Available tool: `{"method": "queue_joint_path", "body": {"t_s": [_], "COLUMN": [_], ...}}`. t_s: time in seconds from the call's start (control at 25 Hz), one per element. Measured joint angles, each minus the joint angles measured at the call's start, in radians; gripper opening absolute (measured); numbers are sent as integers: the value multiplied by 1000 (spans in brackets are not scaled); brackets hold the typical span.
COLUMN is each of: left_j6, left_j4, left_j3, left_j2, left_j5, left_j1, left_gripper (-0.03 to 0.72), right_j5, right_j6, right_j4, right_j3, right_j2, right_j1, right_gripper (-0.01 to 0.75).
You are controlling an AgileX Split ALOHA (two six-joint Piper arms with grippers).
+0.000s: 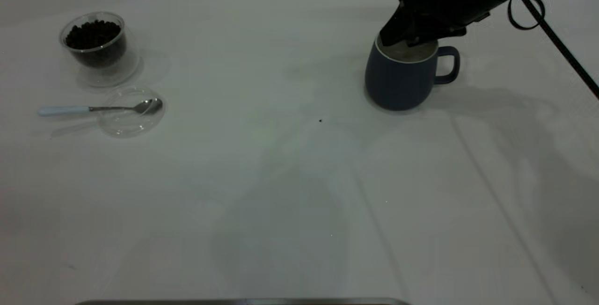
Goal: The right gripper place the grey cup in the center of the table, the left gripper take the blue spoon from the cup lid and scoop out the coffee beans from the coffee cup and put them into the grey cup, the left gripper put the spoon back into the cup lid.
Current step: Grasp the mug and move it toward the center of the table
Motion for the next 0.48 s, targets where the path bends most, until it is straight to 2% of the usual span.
{"method": "queue_joint_path", "body": {"t_s": [0.24, 0.48], "left_j6": [1, 2], "left_j4": [0, 0], "left_j3": [0, 0], "left_j2": [0, 0], "left_j5": [0, 0], "left_j1": [0, 0], "left_gripper": [283, 283], "right_j5": [-6, -17], "right_j6": [1, 0], "right_j4": [55, 68], "right_j3": [-5, -5], "right_j2": [14, 14], "right_j1": [10, 57], "right_gripper": [453, 453]}}
